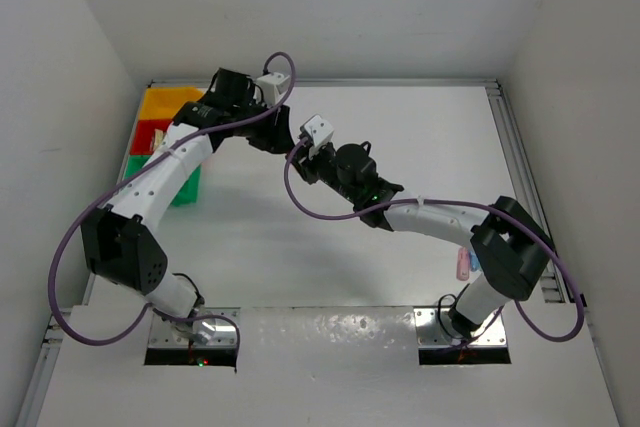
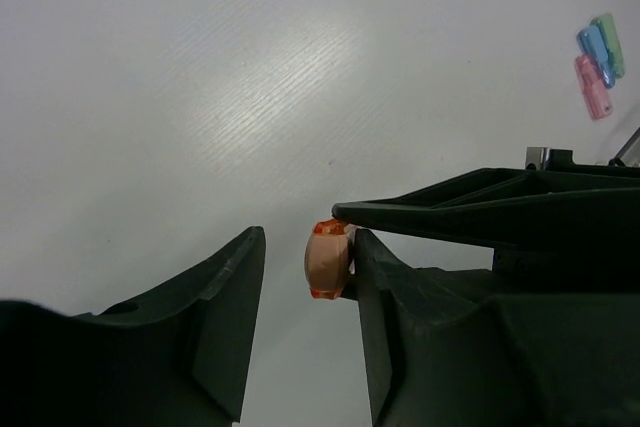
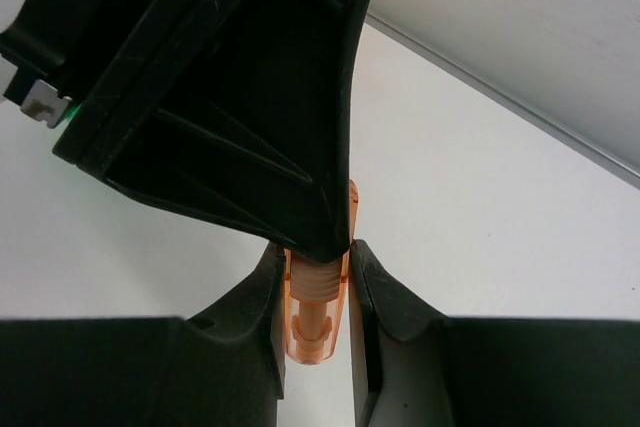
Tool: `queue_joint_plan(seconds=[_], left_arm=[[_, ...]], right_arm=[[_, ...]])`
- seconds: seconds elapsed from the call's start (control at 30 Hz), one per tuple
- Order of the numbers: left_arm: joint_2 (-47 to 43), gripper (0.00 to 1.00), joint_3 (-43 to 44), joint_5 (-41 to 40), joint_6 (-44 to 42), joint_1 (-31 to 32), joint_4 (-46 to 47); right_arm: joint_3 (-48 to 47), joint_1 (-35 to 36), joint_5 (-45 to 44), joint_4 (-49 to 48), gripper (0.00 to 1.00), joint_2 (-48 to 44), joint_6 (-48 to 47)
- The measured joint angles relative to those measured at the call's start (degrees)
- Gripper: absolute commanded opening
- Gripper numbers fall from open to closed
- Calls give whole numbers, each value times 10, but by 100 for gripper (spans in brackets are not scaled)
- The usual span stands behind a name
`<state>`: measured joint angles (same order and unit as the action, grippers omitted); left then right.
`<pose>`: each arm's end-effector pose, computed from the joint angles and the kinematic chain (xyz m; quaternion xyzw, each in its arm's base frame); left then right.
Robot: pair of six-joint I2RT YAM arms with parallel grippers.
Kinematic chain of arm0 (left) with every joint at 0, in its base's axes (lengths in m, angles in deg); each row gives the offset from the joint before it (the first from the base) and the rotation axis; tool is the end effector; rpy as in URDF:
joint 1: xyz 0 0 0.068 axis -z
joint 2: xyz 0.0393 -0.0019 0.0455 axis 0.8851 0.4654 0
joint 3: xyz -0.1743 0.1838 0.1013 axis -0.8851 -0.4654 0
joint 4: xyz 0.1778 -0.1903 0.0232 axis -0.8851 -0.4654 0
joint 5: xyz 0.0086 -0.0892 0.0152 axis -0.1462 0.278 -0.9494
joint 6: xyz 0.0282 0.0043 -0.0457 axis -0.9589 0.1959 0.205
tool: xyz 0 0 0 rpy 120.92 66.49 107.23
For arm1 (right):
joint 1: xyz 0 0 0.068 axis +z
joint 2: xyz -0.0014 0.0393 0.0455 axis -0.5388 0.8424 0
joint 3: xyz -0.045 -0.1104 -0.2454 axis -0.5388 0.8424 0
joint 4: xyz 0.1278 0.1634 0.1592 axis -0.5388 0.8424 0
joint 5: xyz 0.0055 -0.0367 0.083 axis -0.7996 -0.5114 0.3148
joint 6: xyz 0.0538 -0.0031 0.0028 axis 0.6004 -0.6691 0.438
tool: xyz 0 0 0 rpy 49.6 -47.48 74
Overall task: Sort the stationery into containers
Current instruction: Place the stationery in the storage box.
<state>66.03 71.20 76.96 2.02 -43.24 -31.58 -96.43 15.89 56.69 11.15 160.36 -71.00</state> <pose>0.3128 -0.1252 0.3490 0.2720 0.8588 -0.2669 0.3426 0.2463 0.2728 0.2649 -0.2396 0.6873 0.2728 0.6292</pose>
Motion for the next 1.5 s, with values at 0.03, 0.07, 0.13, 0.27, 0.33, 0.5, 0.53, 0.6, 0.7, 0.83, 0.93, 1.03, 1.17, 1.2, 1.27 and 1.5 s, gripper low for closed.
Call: queue_joint_plan(seconds=[0.03,0.07,0.13,0.27,0.33,0.5,0.53,0.6,0.7,0.83,0.93,1.03,1.17,1.2,1.27,1.5], left_arm=[[0,36,-1,1,0,0,-2],[0,33,-1,4,-1,0,-4],[0,17,-1,10,2,0,-5],[0,0,-1,23,4,2,-4],[0,0,-1,24,7,1,-4],[2,0,-1,1,12,-14,2],[4,0,0,-7,13,-26,6],[17,0,11,-23,17,-68,15],[57,0,54,-33,22,-155,31],[168,0,187,-33,29,-283,63],[263,0,298,-29,39,-345,78],[344,0,381,-29,46,-368,85],[403,0,403,-29,50,-370,106],[412,0,401,-30,53,-371,114],[425,0,394,-30,59,-372,132],[460,0,395,-34,75,-382,188]], right_arm=[[0,0,0,0,0,0,0],[0,0,-1,0,0,0,0],[0,0,-2,0,0,0,0],[0,0,-2,2,0,0,2],[0,0,-2,2,20,0,4],[0,-2,-2,1,85,0,19],[0,-4,-5,2,85,0,21],[3,-6,-11,0,86,-1,29],[24,-15,-20,-4,87,-10,39],[71,-25,-37,-2,87,-33,49],[102,-35,-47,7,87,-48,57],[120,-45,-54,19,87,-57,64],[127,-56,-60,38,87,-62,74],[129,-58,-62,42,87,-62,76],[131,-60,-62,52,87,-63,81],[132,-61,-62,94,87,-63,98]])
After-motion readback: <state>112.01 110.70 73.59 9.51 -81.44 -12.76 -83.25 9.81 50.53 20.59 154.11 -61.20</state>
